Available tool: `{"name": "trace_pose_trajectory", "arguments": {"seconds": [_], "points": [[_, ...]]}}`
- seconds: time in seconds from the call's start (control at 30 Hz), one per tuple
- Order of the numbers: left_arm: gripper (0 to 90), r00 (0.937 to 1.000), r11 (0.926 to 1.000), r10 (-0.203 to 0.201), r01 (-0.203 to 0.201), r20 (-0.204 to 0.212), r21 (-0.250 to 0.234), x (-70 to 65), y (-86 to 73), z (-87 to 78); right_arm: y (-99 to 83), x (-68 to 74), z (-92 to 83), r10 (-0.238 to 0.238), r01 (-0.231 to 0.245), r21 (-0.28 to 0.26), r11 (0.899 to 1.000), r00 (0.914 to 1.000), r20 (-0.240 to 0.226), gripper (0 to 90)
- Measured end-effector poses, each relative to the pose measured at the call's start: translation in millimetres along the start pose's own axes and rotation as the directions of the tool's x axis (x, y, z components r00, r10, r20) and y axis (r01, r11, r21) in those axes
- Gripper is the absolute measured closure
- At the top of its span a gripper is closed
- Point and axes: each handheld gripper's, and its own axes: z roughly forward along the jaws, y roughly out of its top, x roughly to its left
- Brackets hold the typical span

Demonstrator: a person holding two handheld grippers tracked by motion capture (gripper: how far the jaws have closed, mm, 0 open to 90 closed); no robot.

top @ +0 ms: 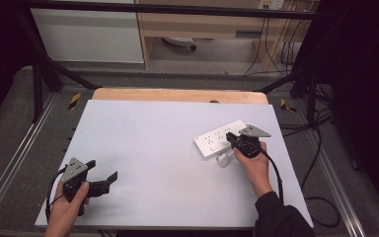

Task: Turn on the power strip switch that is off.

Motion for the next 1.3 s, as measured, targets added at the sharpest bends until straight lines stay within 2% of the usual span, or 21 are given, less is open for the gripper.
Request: {"name": "trace_pose_trajectory", "arguments": {"seconds": [0.23,0.63,1.3], "points": [[5.7,1.0000,1.0000,-0.003,0.003,0.003,0.001,-0.1,0.1,0.0,-3.5,0.2,2.7,0.004,-0.004,0.014,1.000,1.0000,-0.005,90.0],[5.7,1.0000,1.0000,0.004,-0.004,0.003,0.001,-0.1,0.3,0.1,-8.7,-3.9,9.0,0.021,-0.021,0.034,0.999,0.9998,0.003,90.0],[5.7,1.0000,1.0000,0.005,-0.005,0.004,0.001,-0.1,0.3,0.0,-12.8,-4.8,11.0,0.020,-0.020,0.040,0.999,0.9998,0.006,90.0]]}}
